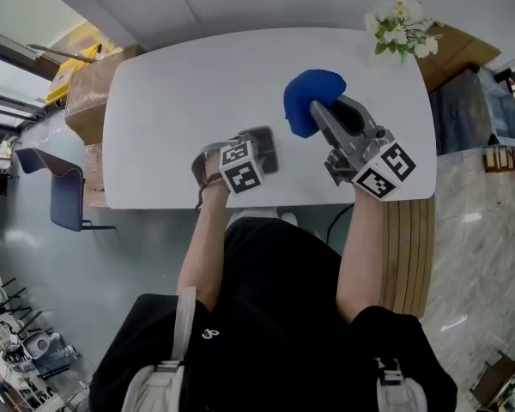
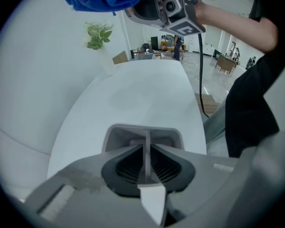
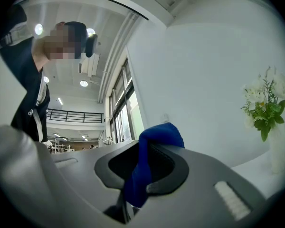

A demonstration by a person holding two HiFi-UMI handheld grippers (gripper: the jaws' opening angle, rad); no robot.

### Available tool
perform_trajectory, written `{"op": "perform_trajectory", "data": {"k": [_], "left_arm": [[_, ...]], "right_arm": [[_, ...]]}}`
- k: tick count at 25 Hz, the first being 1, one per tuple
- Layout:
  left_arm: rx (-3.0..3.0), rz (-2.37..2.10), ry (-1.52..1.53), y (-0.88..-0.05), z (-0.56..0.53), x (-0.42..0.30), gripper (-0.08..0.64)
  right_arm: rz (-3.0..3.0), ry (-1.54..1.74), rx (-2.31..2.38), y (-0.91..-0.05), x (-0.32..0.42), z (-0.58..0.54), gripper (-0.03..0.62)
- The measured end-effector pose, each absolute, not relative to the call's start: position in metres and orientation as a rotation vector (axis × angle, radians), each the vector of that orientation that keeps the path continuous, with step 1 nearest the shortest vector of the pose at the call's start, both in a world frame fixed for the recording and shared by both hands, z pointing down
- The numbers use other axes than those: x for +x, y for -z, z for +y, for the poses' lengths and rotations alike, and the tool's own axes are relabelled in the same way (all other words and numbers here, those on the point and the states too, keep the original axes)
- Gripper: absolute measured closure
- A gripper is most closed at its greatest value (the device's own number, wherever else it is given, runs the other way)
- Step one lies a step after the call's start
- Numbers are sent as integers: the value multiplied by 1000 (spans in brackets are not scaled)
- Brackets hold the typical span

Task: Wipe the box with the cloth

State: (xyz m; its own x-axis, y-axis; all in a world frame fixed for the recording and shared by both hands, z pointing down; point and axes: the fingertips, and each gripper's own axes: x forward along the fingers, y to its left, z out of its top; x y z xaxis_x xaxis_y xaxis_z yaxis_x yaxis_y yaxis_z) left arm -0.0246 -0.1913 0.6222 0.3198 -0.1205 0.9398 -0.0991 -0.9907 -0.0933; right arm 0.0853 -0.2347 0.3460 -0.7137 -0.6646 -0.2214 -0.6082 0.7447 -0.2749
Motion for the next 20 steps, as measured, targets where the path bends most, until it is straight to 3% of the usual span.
{"op": "perform_trajectory", "data": {"k": [4,9,11,20], "left_arm": [[-2630,406,1660,-595,-202,-25,508],[-2760,721,1187,-530,-216,-14,519],[-2767,838,1032,-506,-220,-16,560],[-2806,1331,366,-398,-232,-48,560]], "right_arm": [[2649,254,-1005,-344,82,-232,541],[2683,229,-1031,-342,69,-227,541],[2692,219,-1042,-340,64,-225,541],[2734,172,-1113,-335,41,-221,541]]}}
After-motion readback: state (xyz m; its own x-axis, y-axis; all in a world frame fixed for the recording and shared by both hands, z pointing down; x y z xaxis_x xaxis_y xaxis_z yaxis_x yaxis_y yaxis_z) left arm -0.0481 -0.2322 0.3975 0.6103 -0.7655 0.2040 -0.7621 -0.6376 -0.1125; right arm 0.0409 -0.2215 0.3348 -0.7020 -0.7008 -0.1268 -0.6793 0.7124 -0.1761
